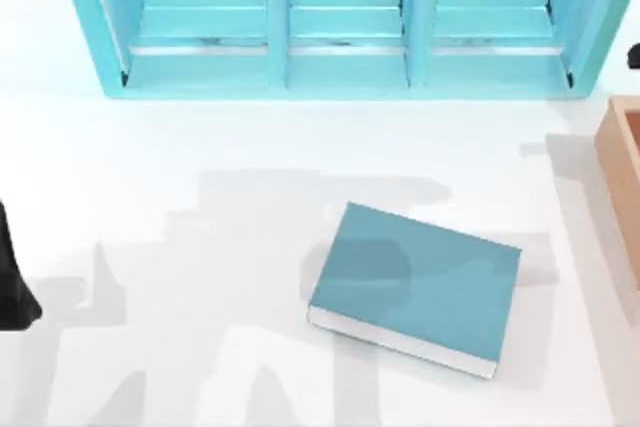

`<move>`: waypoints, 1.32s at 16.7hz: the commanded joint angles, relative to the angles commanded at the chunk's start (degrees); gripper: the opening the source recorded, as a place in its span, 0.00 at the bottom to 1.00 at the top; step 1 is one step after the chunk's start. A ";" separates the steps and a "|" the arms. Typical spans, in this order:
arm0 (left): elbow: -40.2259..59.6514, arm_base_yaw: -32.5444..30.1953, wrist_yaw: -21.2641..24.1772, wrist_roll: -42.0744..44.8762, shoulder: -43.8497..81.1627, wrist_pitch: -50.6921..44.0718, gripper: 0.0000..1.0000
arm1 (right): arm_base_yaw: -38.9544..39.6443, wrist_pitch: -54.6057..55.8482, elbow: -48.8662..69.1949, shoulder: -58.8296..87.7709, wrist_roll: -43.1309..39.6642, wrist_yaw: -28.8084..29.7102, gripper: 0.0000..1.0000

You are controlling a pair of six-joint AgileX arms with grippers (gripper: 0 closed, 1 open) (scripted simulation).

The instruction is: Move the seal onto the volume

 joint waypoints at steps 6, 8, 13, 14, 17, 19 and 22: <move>0.00 0.00 0.00 0.00 0.00 0.00 1.00 | 4.18 -5.38 4.60 -1.12 4.31 0.02 0.00; 0.00 0.00 0.00 0.00 0.00 0.00 1.00 | 3.93 -5.24 4.45 -0.89 4.34 -0.10 0.00; 0.00 0.00 0.00 0.00 0.00 0.00 1.00 | 10.04 -2.11 3.35 1.16 10.37 0.07 0.00; 0.00 0.00 0.00 0.00 0.00 0.00 1.00 | 12.81 -0.74 2.75 1.87 13.12 0.08 0.00; 0.00 0.00 0.00 0.00 0.00 0.00 1.00 | 21.52 3.99 0.39 4.27 21.79 0.16 0.00; 0.00 0.00 0.00 0.00 0.00 0.00 1.00 | 27.73 7.19 -1.34 5.81 28.15 0.24 0.00; 0.00 0.00 0.00 0.00 0.00 0.00 1.00 | 33.81 10.86 -3.35 7.39 34.33 0.33 0.00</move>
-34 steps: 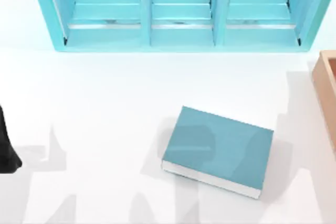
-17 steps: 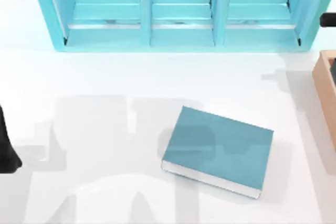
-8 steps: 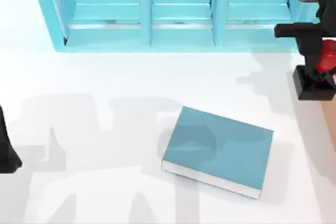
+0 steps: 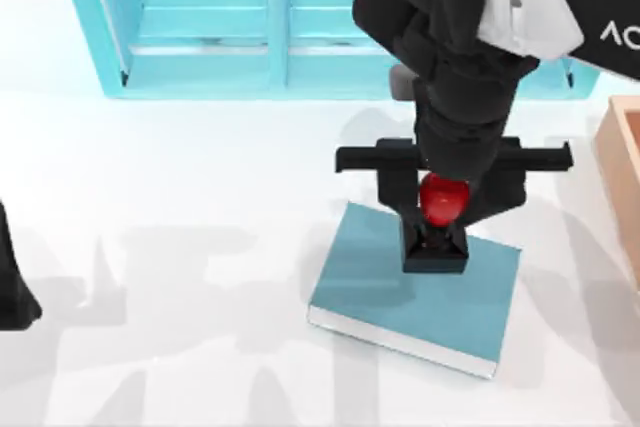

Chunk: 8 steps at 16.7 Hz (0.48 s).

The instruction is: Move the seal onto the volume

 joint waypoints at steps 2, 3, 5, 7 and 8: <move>0.00 0.00 0.00 0.00 0.00 0.00 1.00 | 1.20 0.96 -0.68 0.04 1.22 0.00 0.00; 0.00 0.00 0.00 0.00 0.00 0.00 1.00 | 1.20 0.96 -0.68 0.04 1.22 0.00 0.00; 0.00 0.00 0.00 0.00 0.00 0.00 1.00 | 1.00 0.84 -0.54 -0.12 1.26 -0.12 0.00; 0.00 0.00 0.00 0.00 0.00 0.00 1.00 | 1.07 0.51 -0.24 -0.09 1.25 -0.08 0.00; 0.00 0.00 0.00 0.00 0.00 0.00 1.00 | 1.10 0.30 -0.06 -0.07 1.24 -0.05 0.00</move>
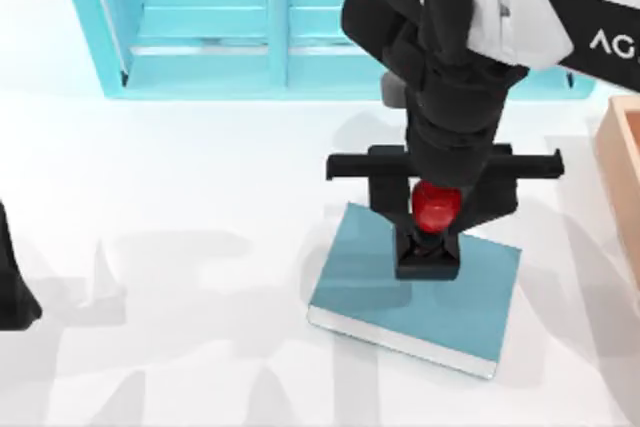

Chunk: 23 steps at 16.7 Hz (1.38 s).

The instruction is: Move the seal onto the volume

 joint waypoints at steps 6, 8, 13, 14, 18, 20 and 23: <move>0.00 0.00 0.00 0.00 0.00 0.00 1.00 | 0.08 -0.44 0.39 0.03 -0.03 0.06 0.08; 0.00 0.00 0.00 0.00 0.00 0.00 1.00 | 0.08 -0.44 0.39 0.03 -0.03 0.06 0.23; 0.00 0.00 0.00 0.00 0.00 0.00 1.00 | 0.08 -0.44 0.39 0.03 -0.03 0.06 0.60; 0.00 0.00 0.00 0.00 0.00 0.00 1.00 | 0.08 -0.44 0.39 0.03 -0.03 0.06 0.68; 0.00 0.00 0.00 0.00 0.00 0.00 1.00 | 0.08 -0.44 0.39 0.03 -0.03 0.06 0.98; 0.00 0.00 0.00 0.00 0.00 0.00 1.00 | 0.08 -0.44 0.39 0.03 -0.03 0.06 1.00; 0.00 0.00 0.00 0.00 0.00 0.00 1.00 | 0.08 -0.44 0.39 0.03 -0.03 0.06 1.00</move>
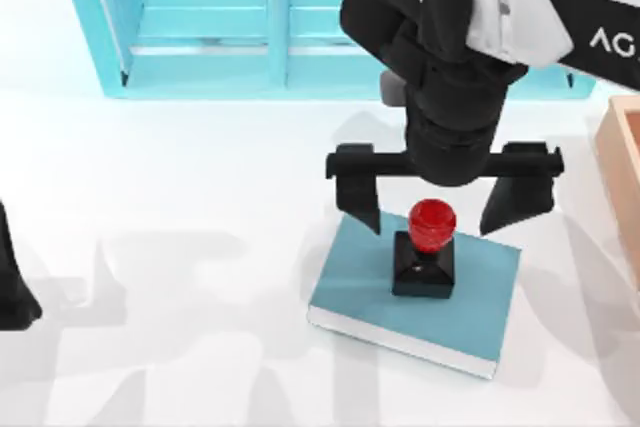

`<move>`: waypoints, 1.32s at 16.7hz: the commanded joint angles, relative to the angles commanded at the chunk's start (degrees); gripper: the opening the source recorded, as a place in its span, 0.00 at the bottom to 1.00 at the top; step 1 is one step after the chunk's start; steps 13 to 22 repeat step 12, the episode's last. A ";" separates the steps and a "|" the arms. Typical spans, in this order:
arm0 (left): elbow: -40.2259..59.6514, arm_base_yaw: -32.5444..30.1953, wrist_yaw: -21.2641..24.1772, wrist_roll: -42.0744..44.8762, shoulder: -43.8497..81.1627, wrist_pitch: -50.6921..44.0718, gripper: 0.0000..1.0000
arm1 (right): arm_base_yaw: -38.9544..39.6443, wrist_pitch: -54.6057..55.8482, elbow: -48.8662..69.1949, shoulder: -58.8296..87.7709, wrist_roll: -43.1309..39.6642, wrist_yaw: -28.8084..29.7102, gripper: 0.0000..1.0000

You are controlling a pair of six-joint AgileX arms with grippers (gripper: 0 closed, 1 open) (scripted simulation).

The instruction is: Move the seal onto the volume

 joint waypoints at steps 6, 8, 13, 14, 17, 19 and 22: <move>0.00 0.00 0.00 0.00 0.00 0.00 1.00 | -0.01 -1.01 1.00 0.16 0.02 0.00 1.00; 0.00 0.00 0.00 0.00 0.00 0.00 1.00 | -0.06 -3.11 3.16 0.13 0.03 0.00 1.00; 0.00 0.00 0.00 0.00 0.00 0.00 1.00 | -0.11 -6.71 6.70 0.02 -0.04 0.00 1.00; 0.00 0.00 0.00 0.00 0.00 0.00 1.00 | -0.11 -6.71 6.70 0.02 -0.04 0.00 1.00; 0.00 0.00 0.00 0.00 0.00 0.00 1.00 | -0.11 -6.71 6.70 0.02 -0.04 0.00 1.00; 0.00 0.00 0.00 0.00 0.00 0.00 1.00 | -0.11 -6.71 6.70 0.02 -0.04 0.00 1.00; 0.00 0.00 0.00 0.00 0.00 0.00 1.00 | -0.11 -6.71 6.70 0.02 -0.04 0.00 1.00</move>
